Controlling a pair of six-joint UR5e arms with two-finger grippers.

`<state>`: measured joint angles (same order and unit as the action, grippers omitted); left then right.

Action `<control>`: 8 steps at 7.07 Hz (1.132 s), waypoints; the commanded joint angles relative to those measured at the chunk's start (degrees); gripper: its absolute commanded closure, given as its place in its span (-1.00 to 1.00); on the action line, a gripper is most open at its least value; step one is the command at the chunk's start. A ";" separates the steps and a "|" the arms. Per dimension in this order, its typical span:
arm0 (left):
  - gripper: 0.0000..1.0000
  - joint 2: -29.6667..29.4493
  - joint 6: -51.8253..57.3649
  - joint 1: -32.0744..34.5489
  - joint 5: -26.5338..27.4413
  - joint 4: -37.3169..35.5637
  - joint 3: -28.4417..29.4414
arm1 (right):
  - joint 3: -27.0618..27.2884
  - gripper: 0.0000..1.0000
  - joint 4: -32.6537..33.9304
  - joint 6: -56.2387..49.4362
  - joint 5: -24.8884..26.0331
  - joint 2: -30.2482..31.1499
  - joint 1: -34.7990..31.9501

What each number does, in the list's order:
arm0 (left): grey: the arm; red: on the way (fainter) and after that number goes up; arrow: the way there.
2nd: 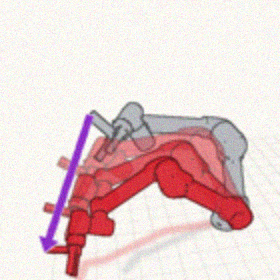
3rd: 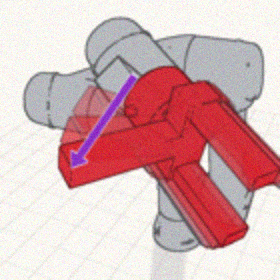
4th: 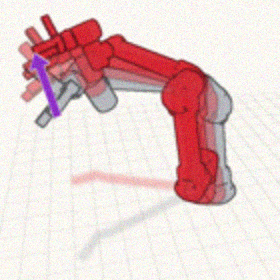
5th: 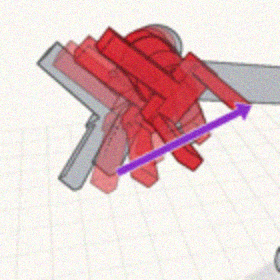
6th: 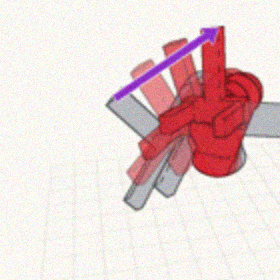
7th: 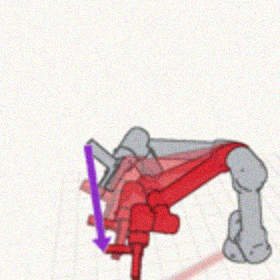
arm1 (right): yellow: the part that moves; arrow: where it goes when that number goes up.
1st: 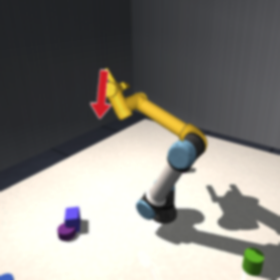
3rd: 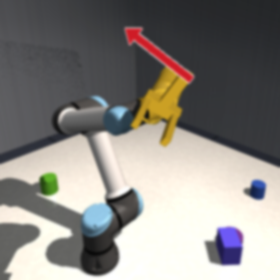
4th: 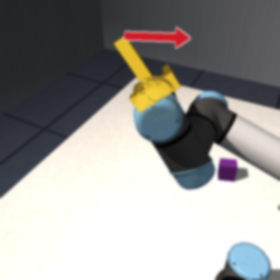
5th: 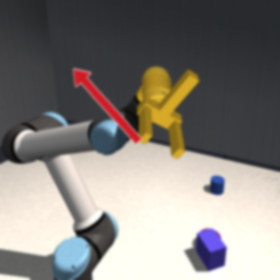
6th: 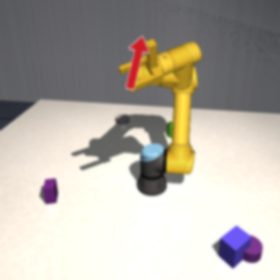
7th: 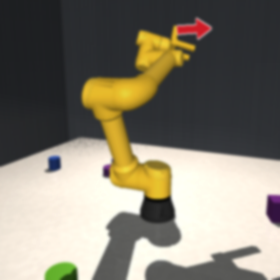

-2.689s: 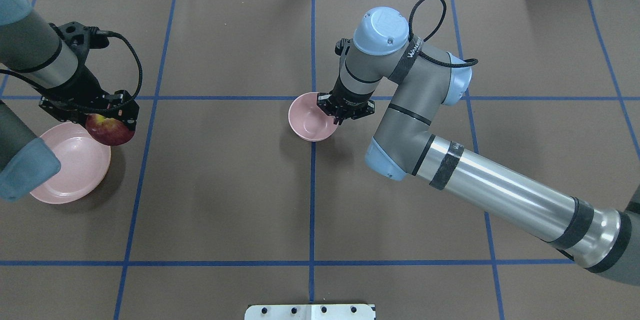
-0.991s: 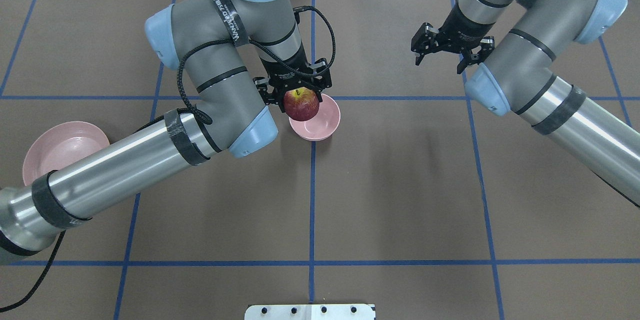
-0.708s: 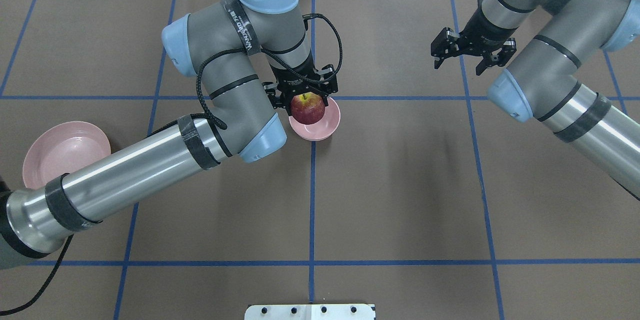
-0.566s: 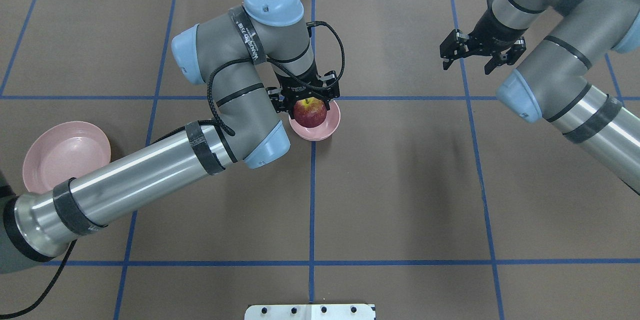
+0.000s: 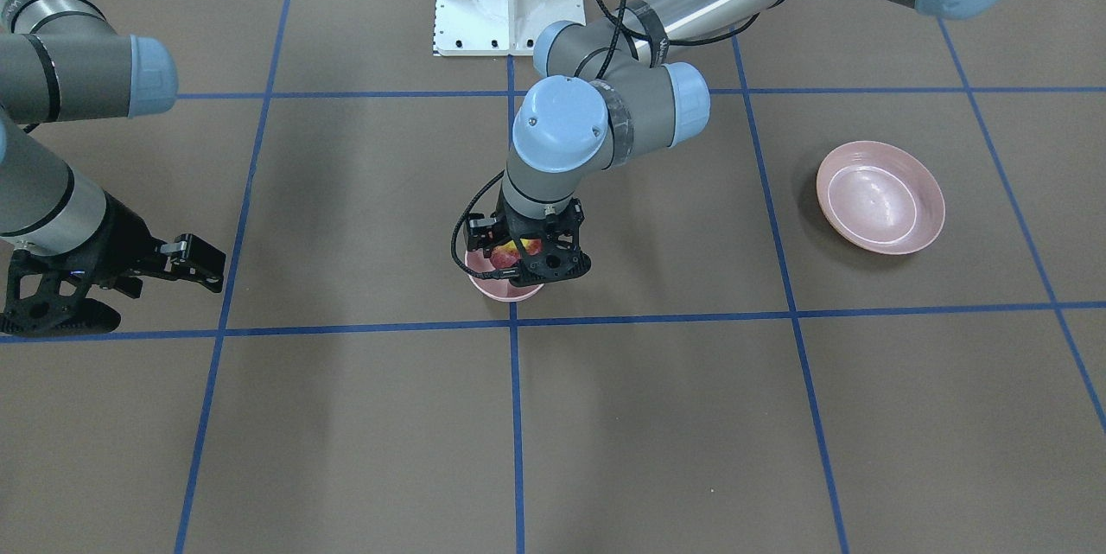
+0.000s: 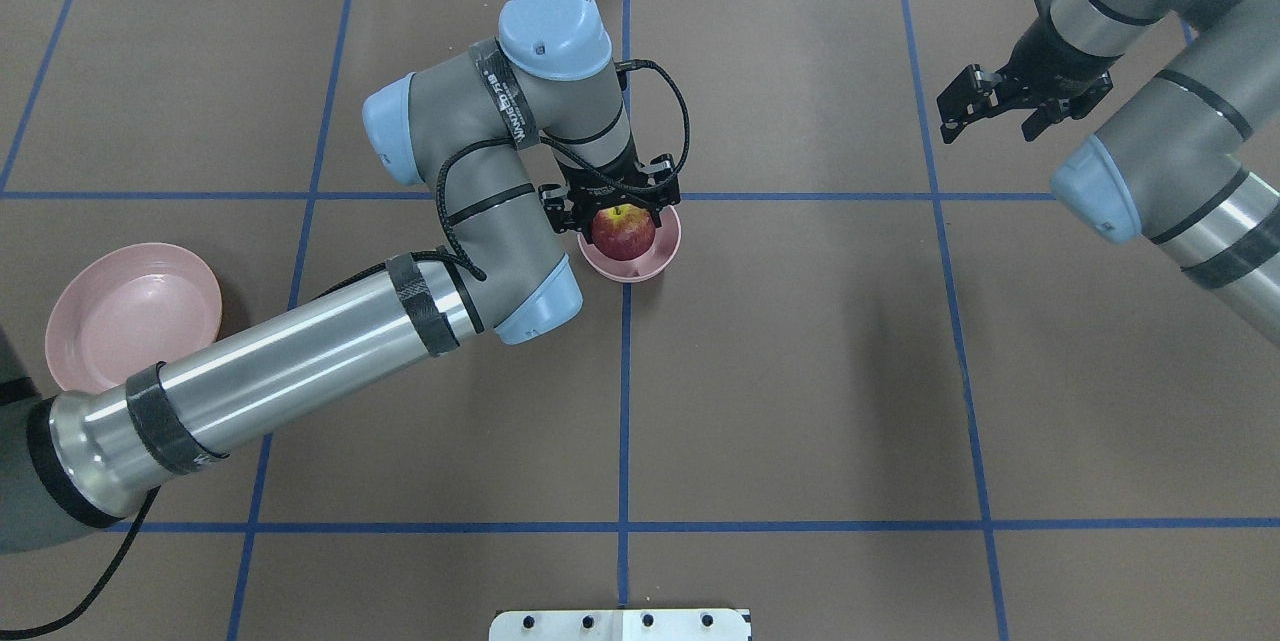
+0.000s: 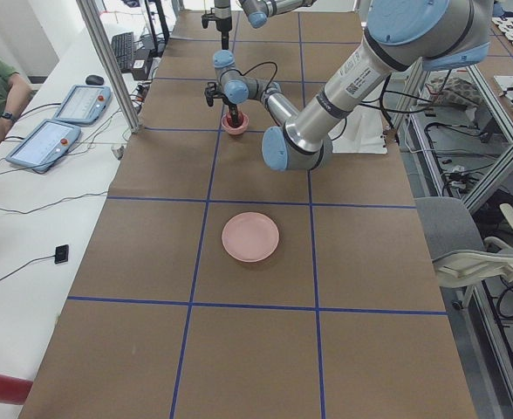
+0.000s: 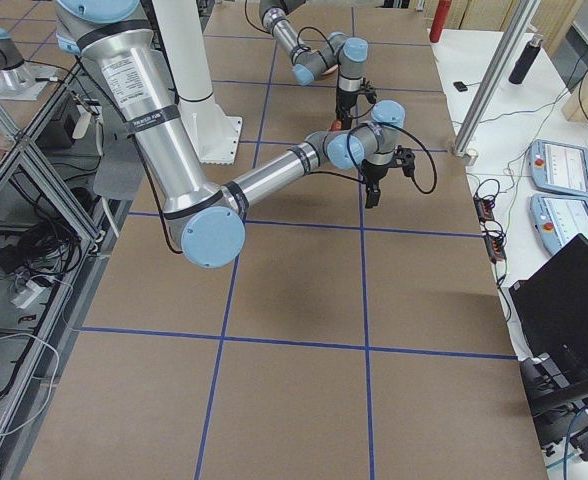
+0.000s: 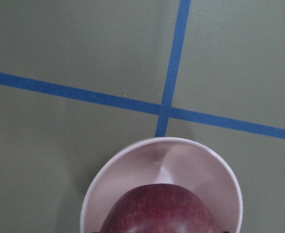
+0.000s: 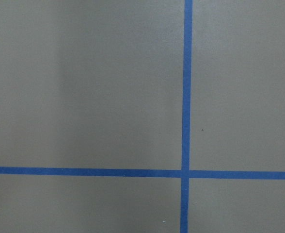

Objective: Move apple from plate to bowl
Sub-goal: 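Carry the apple over the pink bowl and lower it in with the left gripper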

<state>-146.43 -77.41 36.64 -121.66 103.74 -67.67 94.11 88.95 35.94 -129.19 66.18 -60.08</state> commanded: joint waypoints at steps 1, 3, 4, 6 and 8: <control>0.75 -0.08 -2.72 -0.08 0.02 0.85 0.70 | 0.64 -1.00 -0.09 -4.02 -0.44 1.84 -1.70; -0.97 0.00 -3.45 0.01 0.02 0.76 0.26 | 0.55 -1.00 0.44 -5.62 -1.15 2.20 -3.19; -0.98 0.27 -3.27 0.01 0.11 0.59 -1.05 | 0.55 -1.00 -0.17 -5.62 -1.15 4.37 -4.68; -0.98 3.23 -0.14 2.02 0.28 0.41 -5.95 | 0.64 -1.00 -0.18 -5.71 -1.15 8.94 -9.77; -0.98 11.04 8.46 7.72 -0.15 -1.51 -15.17 | 0.64 -1.00 -0.18 -11.29 -1.15 13.25 -15.13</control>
<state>-139.82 -73.90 41.09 -121.61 103.22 -77.81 94.77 88.78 28.45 -130.35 76.74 -72.05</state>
